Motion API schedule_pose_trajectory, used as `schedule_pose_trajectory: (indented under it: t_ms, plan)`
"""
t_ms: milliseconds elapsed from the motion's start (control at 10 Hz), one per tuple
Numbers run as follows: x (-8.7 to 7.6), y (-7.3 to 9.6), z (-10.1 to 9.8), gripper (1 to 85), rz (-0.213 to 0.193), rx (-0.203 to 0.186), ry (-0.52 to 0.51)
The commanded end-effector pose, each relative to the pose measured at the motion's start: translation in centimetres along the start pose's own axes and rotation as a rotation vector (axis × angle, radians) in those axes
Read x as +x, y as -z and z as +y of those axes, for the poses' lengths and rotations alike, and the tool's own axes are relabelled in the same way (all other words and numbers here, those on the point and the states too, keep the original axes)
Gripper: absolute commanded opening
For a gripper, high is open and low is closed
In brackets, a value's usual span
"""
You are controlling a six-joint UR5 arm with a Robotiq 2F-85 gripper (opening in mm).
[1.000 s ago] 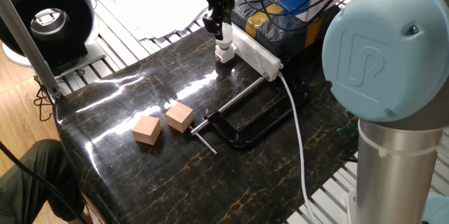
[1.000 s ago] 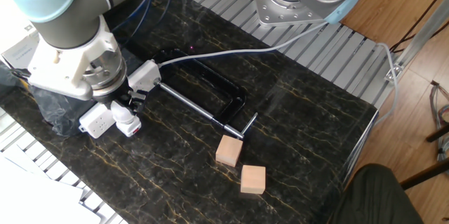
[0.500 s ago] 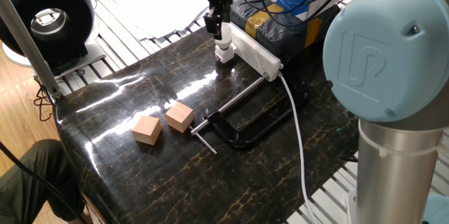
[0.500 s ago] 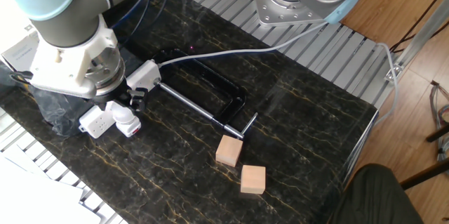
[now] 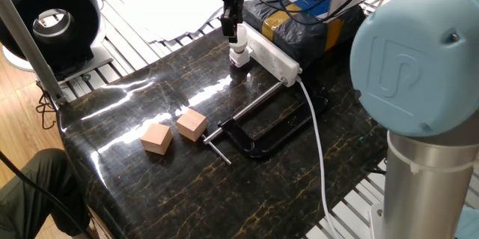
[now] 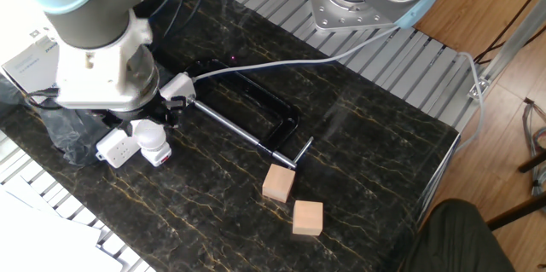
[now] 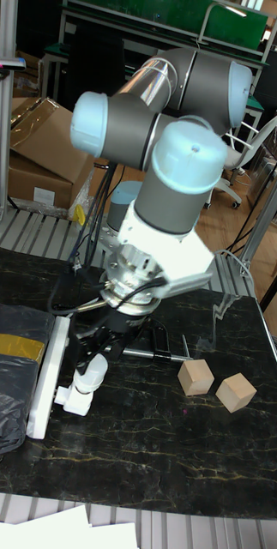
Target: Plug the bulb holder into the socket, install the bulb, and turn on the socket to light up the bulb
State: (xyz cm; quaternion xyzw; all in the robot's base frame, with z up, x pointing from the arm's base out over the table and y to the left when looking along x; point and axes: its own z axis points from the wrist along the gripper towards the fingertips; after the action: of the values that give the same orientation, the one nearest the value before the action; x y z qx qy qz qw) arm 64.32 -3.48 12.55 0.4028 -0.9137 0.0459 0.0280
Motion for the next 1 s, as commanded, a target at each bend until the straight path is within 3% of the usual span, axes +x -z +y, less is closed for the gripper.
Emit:
schedule_pose_trajectory:
  t_ms: [0,300,700,900]
  plan:
    - [-1.0,0.9,-0.6,63.7,-0.047,0.052,0.277]
    - [-0.8,0.4,-0.5,63.7,-0.074,0.063,0.391]
    - [1.0,-0.1,-0.8,62.7,-0.049,0.065,0.507]
    - [0.7,-0.3,-0.5,61.3,-0.065,0.054,0.558]
